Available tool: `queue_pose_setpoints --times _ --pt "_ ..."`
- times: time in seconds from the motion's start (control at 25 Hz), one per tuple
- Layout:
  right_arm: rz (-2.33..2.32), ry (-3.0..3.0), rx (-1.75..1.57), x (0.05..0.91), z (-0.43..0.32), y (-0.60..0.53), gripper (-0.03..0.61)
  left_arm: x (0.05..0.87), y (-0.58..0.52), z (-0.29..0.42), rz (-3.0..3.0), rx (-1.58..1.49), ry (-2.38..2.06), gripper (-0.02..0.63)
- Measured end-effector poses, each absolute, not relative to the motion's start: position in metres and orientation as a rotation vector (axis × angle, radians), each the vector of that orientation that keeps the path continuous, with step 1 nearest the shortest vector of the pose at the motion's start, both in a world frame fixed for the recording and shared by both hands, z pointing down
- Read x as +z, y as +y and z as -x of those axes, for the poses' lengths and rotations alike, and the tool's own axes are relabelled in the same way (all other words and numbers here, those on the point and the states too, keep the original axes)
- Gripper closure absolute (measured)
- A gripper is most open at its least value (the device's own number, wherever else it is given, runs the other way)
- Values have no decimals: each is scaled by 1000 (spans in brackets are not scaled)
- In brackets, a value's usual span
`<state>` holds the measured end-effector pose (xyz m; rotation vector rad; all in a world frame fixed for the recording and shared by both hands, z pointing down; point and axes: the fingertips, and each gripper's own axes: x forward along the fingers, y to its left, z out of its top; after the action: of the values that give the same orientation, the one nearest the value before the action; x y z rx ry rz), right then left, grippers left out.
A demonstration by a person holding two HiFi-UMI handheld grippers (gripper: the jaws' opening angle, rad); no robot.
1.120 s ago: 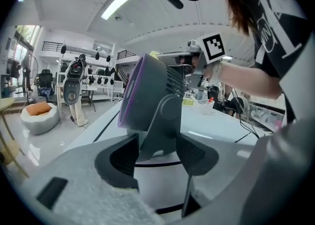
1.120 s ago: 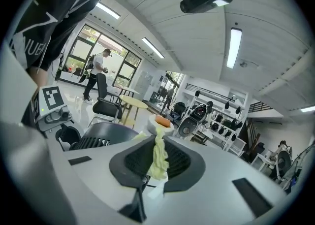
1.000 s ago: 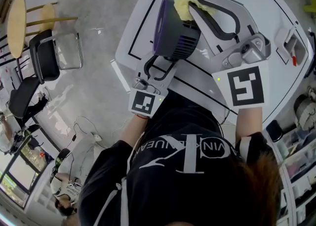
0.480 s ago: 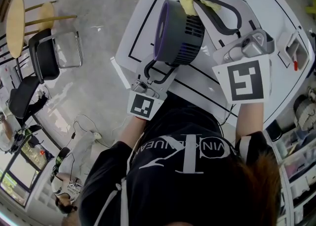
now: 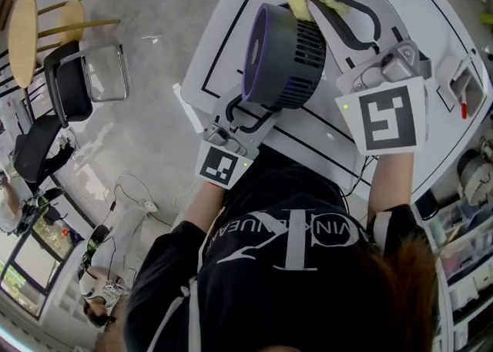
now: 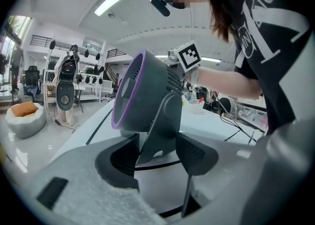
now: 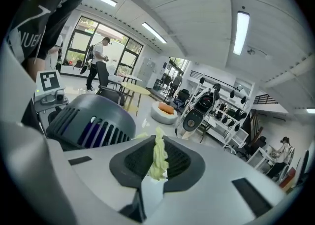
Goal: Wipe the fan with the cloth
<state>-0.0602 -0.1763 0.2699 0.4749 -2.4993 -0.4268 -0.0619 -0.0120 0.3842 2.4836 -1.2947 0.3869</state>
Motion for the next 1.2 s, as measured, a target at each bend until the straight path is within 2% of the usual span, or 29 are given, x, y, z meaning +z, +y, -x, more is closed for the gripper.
queue_pose_setpoints --times 0.6,1.0,1.2 --pt "-442 -2457 -437 283 63 -184 540 385 -14 61 -2520 384 -1283 367" --pt "-496 -2722 -575 204 76 -141 538 384 -15 67 -2407 394 -1421 314" --pt "-389 -2776 -611 191 84 -103 538 384 -12 65 -2389 401 -1478 337"
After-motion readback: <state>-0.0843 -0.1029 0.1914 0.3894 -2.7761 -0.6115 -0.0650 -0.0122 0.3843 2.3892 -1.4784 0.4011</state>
